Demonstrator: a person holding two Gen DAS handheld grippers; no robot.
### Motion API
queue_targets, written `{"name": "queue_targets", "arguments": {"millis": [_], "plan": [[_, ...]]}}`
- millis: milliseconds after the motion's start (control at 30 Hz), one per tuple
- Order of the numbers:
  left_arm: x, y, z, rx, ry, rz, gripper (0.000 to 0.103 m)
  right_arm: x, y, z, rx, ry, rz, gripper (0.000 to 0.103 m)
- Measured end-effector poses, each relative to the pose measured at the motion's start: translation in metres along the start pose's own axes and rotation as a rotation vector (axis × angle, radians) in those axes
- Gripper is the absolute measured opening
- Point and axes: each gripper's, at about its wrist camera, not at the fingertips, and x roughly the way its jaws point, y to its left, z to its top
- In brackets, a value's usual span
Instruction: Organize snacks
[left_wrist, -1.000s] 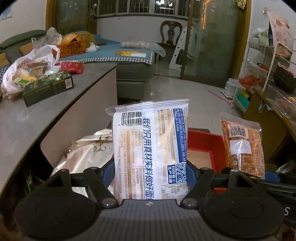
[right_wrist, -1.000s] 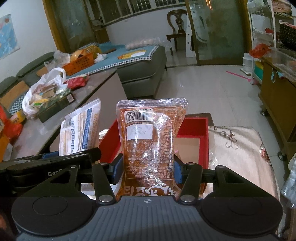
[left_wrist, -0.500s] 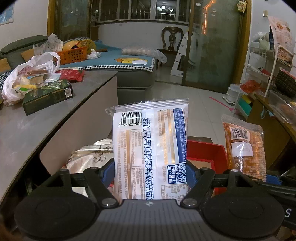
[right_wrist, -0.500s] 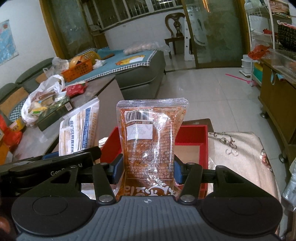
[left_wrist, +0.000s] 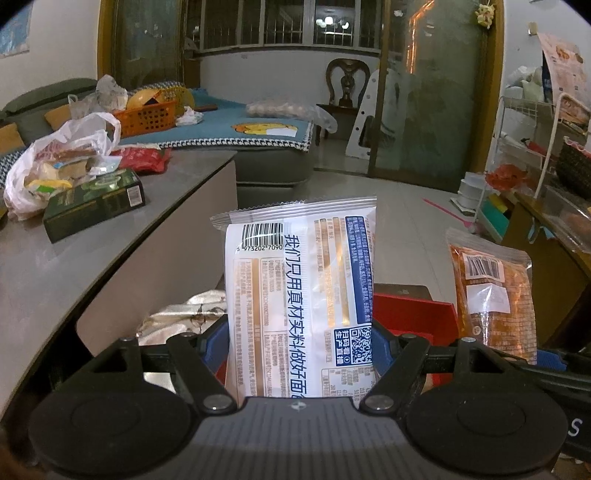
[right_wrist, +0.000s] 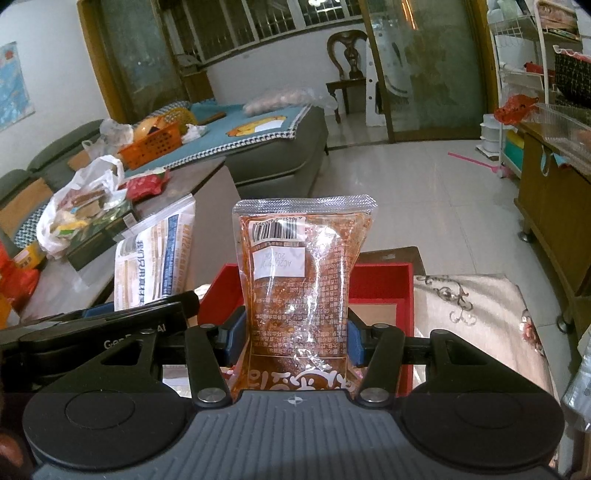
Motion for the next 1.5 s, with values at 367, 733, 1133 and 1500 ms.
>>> {"name": "queue_targets", "arguments": {"millis": [367, 733, 1133, 1500], "plan": [[0.016, -0.005, 0.007, 0.007, 0.007, 0.007, 0.067, 0.013, -0.004, 0.005, 0.002, 0.004, -0.013, 0.061], [0.038, -0.010, 0.012, 0.018, 0.025, 0.023, 0.067, 0.030, -0.009, 0.008, 0.006, 0.017, -0.025, 0.061], [0.060, -0.021, 0.012, 0.036, 0.046, 0.028, 0.067, 0.051, -0.017, 0.014, -0.001, 0.047, -0.042, 0.061], [0.085, -0.026, 0.007, 0.046, 0.085, 0.045, 0.067, 0.072, -0.026, 0.014, -0.004, 0.090, -0.057, 0.060]]}}
